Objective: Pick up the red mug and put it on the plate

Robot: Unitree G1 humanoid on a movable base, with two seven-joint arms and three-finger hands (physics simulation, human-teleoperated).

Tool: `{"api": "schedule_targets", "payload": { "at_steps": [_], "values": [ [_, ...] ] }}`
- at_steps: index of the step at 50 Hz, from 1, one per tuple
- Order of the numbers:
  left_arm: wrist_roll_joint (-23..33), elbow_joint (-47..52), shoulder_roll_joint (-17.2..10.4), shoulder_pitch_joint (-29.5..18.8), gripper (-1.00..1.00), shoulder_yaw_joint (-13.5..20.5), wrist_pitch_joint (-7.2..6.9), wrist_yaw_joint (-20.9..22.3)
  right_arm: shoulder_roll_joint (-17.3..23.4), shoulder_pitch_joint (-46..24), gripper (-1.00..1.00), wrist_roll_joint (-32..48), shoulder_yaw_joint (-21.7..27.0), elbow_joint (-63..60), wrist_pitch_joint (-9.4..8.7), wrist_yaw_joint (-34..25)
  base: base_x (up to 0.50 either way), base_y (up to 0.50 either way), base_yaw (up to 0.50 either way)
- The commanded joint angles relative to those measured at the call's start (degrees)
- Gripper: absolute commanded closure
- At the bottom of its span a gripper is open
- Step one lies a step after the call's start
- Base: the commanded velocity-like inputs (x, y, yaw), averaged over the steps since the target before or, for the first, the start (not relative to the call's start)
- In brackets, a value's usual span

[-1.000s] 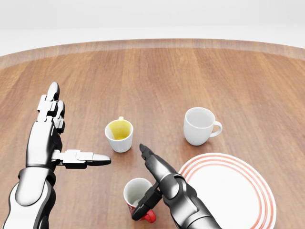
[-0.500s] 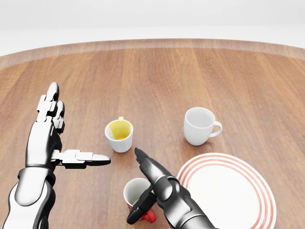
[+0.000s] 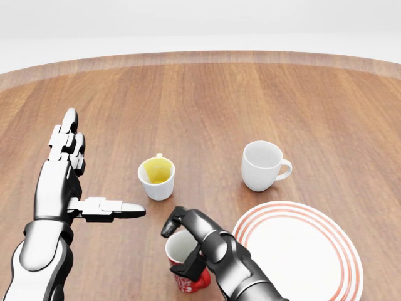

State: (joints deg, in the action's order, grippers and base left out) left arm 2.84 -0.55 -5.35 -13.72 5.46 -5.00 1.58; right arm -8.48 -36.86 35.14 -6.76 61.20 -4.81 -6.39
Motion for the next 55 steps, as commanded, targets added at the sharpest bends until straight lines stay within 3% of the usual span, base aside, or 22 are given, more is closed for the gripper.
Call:
{"api": "schedule_targets", "payload": {
  "at_steps": [1, 10, 34, 55],
  "values": [
    [0.0, -0.2, 0.0, 0.0, -1.0, 0.0, 0.0, 0.0, 0.5, 0.6, 1.0, 0.6, -0.7, 0.0, -0.19, 3.5, 0.0, 0.0, 0.0],
    [0.1, -0.3, 0.1, 0.2, -1.0, -0.1, 0.0, 0.0, 1.0, 1.1, 1.0, 0.9, -0.7, -2.4, -0.19, 2.8, 0.0, 0.0, 0.0],
    [0.4, 0.5, 0.3, 0.2, -1.0, -0.4, 0.0, -0.1, 2.6, 6.2, 1.0, 2.6, -1.5, -25.0, -0.19, -5.1, 0.0, 0.0, 0.0],
    [0.7, 0.3, 0.5, 0.0, -1.0, -0.7, 0.0, -0.1, 6.9, 11.2, 1.0, 2.1, 0.4, -36.2, -0.19, -9.0, 0.0, 0.0, 0.0]
  ]
}}
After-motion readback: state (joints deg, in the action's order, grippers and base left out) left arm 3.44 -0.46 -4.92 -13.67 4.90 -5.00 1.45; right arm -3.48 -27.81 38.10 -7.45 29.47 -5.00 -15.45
